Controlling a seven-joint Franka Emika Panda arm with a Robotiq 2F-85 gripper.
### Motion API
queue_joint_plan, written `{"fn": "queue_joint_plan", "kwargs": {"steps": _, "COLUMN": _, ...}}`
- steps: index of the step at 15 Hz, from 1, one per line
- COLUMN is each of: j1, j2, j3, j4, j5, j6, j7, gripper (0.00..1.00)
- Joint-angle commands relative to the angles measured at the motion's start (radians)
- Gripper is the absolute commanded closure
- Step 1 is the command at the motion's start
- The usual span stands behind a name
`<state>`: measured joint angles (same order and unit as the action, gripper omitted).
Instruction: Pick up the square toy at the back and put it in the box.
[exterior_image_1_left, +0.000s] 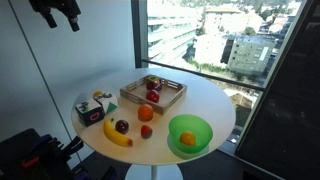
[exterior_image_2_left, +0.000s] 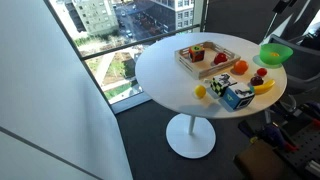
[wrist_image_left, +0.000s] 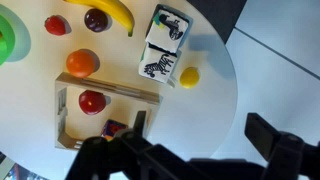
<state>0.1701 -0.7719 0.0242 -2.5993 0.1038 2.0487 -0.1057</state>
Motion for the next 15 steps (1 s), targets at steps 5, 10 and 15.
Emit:
{"fn": "queue_joint_plan", "kwargs": {"steps": 5, "j1": -0.007, "j2": 0.001, "j3": 0.006, "j4": 0.003, "j5": 0.005, "j6": -0.004, "j7": -0.004, "gripper": 0.0}}
{"fn": "queue_joint_plan", "kwargs": {"steps": 10, "j1": -0.011, "j2": 0.035, "j3": 0.015, "j4": 0.025, "j5": 0.004, "j6": -0.016, "j7": 0.015, "gripper": 0.0}}
{"fn": "queue_joint_plan", "kwargs": {"steps": 15, "j1": -0.028, "j2": 0.13, "j3": 0.016, "j4": 0.077, "j5": 0.004, "j6": -0.023, "j7": 0.04, "gripper": 0.0}}
